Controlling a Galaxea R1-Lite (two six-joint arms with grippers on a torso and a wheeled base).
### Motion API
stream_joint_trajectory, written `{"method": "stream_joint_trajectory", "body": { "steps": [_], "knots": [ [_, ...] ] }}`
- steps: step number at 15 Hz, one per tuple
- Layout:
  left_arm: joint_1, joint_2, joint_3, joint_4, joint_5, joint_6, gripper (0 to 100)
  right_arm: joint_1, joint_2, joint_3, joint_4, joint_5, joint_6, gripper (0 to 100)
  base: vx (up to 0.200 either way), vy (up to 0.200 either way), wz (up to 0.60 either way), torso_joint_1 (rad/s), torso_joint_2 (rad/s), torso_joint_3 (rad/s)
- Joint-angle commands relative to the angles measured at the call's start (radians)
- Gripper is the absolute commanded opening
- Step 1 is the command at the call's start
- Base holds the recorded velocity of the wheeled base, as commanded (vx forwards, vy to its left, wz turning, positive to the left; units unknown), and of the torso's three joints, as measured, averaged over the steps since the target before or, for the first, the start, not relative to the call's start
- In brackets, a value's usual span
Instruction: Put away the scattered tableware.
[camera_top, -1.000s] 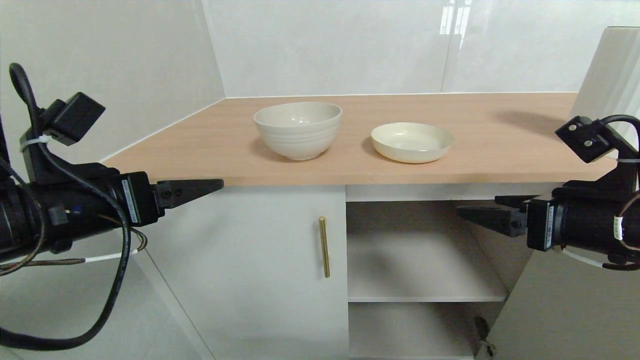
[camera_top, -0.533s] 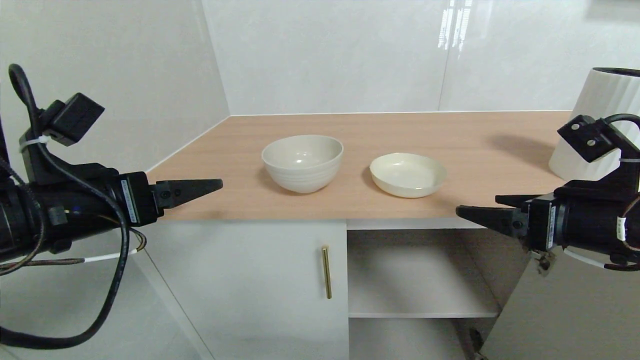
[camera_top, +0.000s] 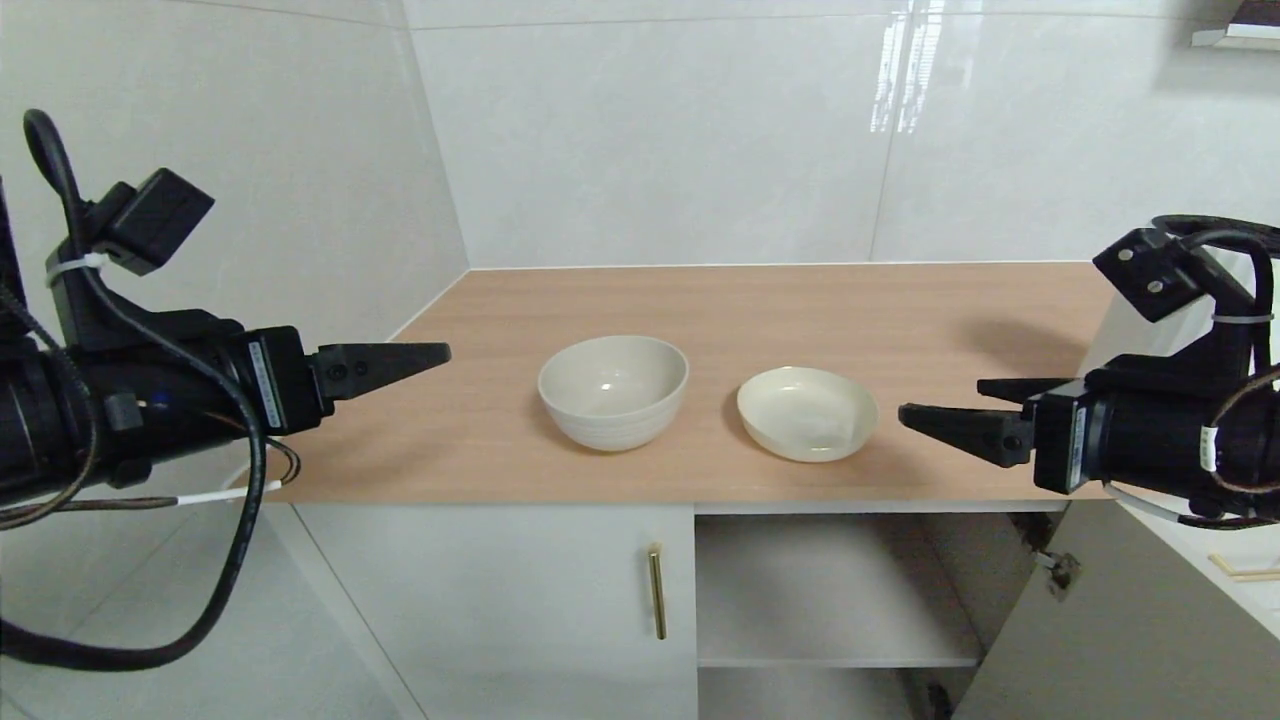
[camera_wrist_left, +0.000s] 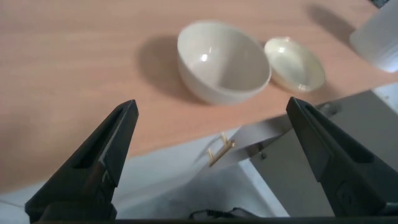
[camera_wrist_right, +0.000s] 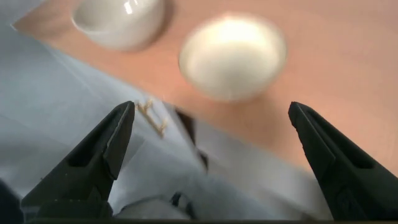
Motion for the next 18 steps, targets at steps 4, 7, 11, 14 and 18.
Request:
{"method": "stream_joint_trajectory", "body": {
  "steps": [4,7,11,14,18],
  "knots": [
    [-0.008,0.164,-0.124,0.039,0.007,-0.002,100,-0.001,0.138,-0.166,0.028,-0.157,0.068,100,0.000,0.000,0.00,0.039,-0.07,-0.040],
    [-0.054,0.264,-0.347,0.291,0.037,-0.122,100,-0.001,0.219,-0.388,0.330,-0.249,0.264,100,0.000,0.000,0.00,0.000,0.00,0.000],
    [-0.157,0.437,-0.479,0.318,0.261,-0.343,100,-0.001,0.214,-0.387,0.338,-0.252,0.281,100,0.000,0.000,0.00,0.000,0.00,0.000],
    [-0.204,0.504,-0.517,0.331,0.416,-0.343,100,0.002,0.217,-0.376,0.338,-0.254,0.283,100,0.000,0.000,0.00,0.000,0.00,0.000],
    [-0.209,0.560,-0.534,0.351,0.446,-0.340,100,0.005,0.220,-0.376,0.335,-0.294,0.283,100,0.000,0.000,0.00,0.000,0.00,0.000]
  ]
}}
